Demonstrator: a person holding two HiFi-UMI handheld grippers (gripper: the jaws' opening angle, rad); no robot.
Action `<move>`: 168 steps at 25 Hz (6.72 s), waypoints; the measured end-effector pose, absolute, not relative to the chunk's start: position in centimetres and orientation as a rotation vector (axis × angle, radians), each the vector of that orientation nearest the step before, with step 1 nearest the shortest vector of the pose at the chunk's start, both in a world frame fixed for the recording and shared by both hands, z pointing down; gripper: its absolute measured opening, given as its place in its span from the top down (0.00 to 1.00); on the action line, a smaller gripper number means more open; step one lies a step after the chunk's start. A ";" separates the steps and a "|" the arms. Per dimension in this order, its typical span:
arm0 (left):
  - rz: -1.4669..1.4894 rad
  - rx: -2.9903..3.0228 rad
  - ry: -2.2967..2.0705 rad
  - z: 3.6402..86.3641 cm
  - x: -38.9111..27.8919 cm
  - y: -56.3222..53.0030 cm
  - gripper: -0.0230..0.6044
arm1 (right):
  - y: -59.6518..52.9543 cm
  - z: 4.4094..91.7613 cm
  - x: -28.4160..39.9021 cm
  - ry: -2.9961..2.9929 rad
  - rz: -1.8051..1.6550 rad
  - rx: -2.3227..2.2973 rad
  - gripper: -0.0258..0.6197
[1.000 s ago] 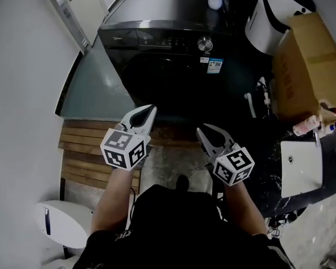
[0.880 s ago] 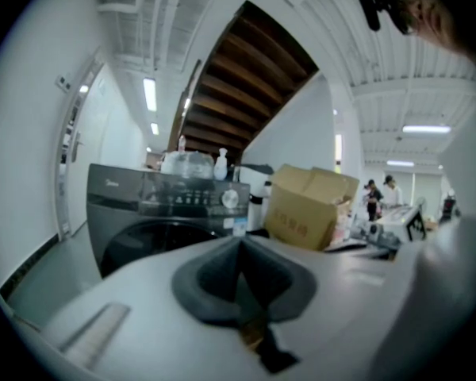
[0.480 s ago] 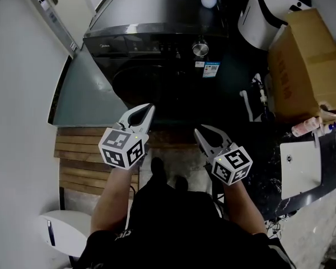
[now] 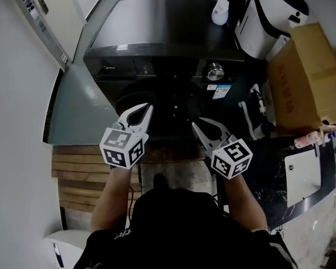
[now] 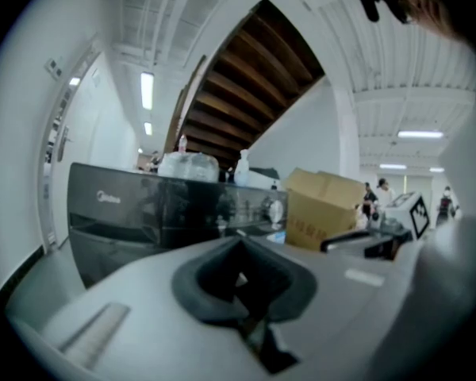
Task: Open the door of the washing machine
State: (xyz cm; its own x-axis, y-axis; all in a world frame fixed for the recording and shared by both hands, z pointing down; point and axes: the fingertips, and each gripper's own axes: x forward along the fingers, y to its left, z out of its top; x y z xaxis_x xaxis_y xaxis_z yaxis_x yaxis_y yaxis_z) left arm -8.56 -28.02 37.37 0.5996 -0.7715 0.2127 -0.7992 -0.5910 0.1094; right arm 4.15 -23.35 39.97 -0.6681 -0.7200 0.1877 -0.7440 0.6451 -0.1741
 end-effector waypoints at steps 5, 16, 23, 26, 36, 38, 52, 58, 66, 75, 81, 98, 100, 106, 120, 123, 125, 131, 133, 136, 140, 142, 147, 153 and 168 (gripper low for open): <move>0.235 2.655 -1.259 38.1 -9.8 -31.4 0.95 | -27.0 39.6 4.0 -2.688 0.356 1.324 0.86; 0.232 2.631 -1.276 38.6 -8.8 -34.7 0.95 | -31.0 38.8 8.9 -2.651 0.338 1.463 0.96; 0.229 2.596 -1.312 39.1 -7.6 -35.2 0.95 | -33.1 39.4 12.0 -2.600 0.281 1.448 0.97; 0.228 2.585 -1.320 39.3 -7.6 -34.9 0.95 | -33.8 40.7 11.9 -2.586 0.324 1.382 0.95; 0.223 2.550 -1.311 40.7 -7.0 -34.0 0.95 | -34.9 45.5 8.6 -2.510 0.345 1.090 0.70; 0.221 2.545 -1.306 41.1 -6.9 -33.8 0.95 | -35.1 46.8 8.2 -2.466 0.314 1.051 0.68; 0.256 2.514 -1.287 42.4 -6.4 -32.6 0.95 | -36.6 52.3 8.7 -2.305 0.295 0.948 0.62; 0.265 2.509 -1.294 42.5 -7.0 -32.4 0.95 | -37.2 53.7 8.4 -2.254 0.250 0.947 0.62; 0.269 2.494 -1.299 42.9 -7.9 -32.2 0.95 | -37.7 55.3 8.9 -2.144 0.094 0.893 0.69; 0.275 2.462 -1.301 43.9 -8.6 -31.9 0.95 | -37.4 55.9 8.8 -2.073 0.049 0.741 0.69; 0.293 2.449 -1.302 44.2 -8.8 -31.1 0.95 | -37.3 56.2 9.0 -1.978 0.004 0.569 0.77; 0.258 2.448 -1.318 43.5 -10.0 -29.6 0.95 | -37.5 56.3 8.7 -2.029 0.044 0.716 0.74; 0.256 2.448 -1.330 43.3 -10.6 -29.7 0.95 | -37.2 56.2 8.8 -2.034 0.060 0.737 0.74; 0.242 2.438 -1.374 42.9 -12.9 -31.0 0.95 | -37.5 56.2 8.8 -2.042 0.071 0.749 0.73; 0.268 2.475 -1.330 42.6 -13.1 -31.8 0.95 | -37.4 55.9 8.6 -2.095 0.083 0.855 0.72; 0.263 2.492 -1.336 41.9 -13.5 -31.4 0.95 | -37.3 55.9 8.7 -2.093 0.074 0.886 0.70; 0.261 2.488 -1.347 41.9 -14.1 -31.3 0.95 | -37.4 55.9 8.8 -2.088 0.076 0.877 0.71; 0.256 2.464 -1.347 42.6 -15.2 -31.1 0.95 | -37.5 55.8 8.7 -2.076 0.084 0.882 0.71; 0.254 2.470 -1.335 42.6 -14.8 -31.0 0.95 | -37.1 55.8 8.6 -2.077 0.085 0.876 0.71; 0.245 2.478 -1.319 42.7 -14.3 -30.9 0.95 | -34.5 55.9 8.1 -2.120 0.089 0.803 0.74; 0.230 2.480 -1.292 43.1 -13.6 -30.4 0.95 | -31.7 56.2 7.2 -2.149 0.089 0.861 0.73; 0.234 2.494 -1.257 43.1 -12.7 -29.7 0.95 | -31.6 56.2 7.2 -2.122 0.094 0.892 0.72; 0.266 2.505 -1.249 43.2 -11.7 -27.8 0.95 | -30.2 56.0 6.9 -2.134 0.111 0.955 0.71; 0.238 2.425 -1.306 43.4 -9.9 -25.3 0.94 | -27.6 55.6 6.2 -2.232 0.132 0.988 0.73; 0.279 2.345 -1.364 44.9 -5.1 -19.3 0.82 | -19.7 55.1 2.9 -2.395 0.204 0.850 0.85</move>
